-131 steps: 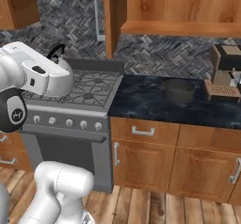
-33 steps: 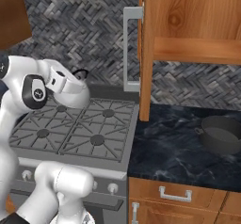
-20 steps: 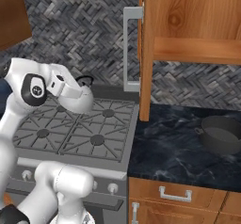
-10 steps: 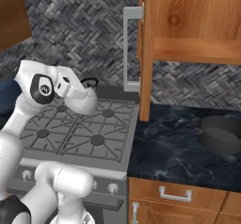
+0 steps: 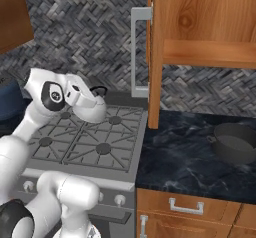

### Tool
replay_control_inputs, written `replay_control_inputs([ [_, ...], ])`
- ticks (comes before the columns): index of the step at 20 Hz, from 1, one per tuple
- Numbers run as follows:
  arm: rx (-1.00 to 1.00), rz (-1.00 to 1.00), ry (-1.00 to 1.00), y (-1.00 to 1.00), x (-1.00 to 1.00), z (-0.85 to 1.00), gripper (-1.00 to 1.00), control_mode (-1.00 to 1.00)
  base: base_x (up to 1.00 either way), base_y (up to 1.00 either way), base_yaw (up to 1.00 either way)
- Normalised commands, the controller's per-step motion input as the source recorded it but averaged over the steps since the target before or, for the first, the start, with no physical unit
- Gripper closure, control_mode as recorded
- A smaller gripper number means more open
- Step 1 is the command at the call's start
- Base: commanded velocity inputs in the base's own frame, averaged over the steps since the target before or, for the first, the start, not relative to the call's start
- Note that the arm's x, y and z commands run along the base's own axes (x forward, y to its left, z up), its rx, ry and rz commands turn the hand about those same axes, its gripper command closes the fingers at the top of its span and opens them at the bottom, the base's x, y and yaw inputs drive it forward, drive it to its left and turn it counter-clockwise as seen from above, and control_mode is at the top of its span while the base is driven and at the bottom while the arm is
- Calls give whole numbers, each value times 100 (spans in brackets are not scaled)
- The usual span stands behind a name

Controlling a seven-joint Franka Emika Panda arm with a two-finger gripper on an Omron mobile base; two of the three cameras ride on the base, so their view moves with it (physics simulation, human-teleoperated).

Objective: Pick the kettle from the cabinet and place it on a stove burner. Then pick the pot from the counter and place it on another stove burner. Finally, turn both burners on.

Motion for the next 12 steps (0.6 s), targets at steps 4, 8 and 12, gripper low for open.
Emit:
replay_control_inputs([
  [4, 0, -2, 1, -1, 25, -19, 100, -100, 0, 0, 0],
  [8, 0, -4, 2, -2, 28, -15, 100, -100, 0, 0, 0],
  [12, 0, -5, 1, 0, 36, -19, 100, -100, 0, 0, 0],
])
